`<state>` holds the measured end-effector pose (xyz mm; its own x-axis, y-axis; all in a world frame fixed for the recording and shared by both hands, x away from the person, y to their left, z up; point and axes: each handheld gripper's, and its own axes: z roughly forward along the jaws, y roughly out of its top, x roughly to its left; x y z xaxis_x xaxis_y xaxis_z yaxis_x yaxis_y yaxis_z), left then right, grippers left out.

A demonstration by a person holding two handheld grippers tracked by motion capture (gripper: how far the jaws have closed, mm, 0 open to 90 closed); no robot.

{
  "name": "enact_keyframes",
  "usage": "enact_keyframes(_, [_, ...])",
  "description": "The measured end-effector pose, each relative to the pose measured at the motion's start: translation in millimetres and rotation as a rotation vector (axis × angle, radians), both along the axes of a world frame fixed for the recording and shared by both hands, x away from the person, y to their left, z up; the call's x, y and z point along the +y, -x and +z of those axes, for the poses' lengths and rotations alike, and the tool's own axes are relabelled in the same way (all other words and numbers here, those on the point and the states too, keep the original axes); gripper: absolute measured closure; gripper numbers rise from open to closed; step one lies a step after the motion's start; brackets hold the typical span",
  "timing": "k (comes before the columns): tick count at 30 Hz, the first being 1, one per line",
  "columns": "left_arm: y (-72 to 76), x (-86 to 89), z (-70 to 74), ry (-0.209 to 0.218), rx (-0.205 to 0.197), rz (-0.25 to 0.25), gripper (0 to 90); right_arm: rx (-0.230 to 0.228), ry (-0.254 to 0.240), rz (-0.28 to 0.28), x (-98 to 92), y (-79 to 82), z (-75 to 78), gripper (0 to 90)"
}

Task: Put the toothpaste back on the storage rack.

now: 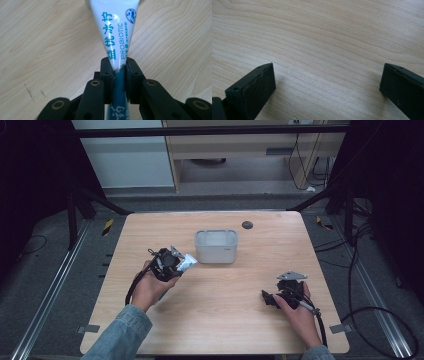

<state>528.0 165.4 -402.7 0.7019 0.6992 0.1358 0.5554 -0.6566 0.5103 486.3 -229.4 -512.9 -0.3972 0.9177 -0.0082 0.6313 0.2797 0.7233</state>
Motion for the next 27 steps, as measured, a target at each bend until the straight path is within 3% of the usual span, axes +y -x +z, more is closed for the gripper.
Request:
enact_keyframes(5, [3.8,-1.4,7.1,0.036,-0.039,-0.002,78.2,0.001,-0.003,-0.001,0.1,0.0,0.1,0.4])
enact_keyframes(16, [5.6,-8.5,18.1,0.06,-0.052,-0.022,78.2,-0.002,0.001,0.001,-0.1,-0.1,-0.1,0.4])
enact_keyframes(27, [5.8,-20.8,44.8,0.087,-0.109,-0.045,78.3,-0.002,0.001,0.001,-0.1,-0.1,-0.1,0.4])
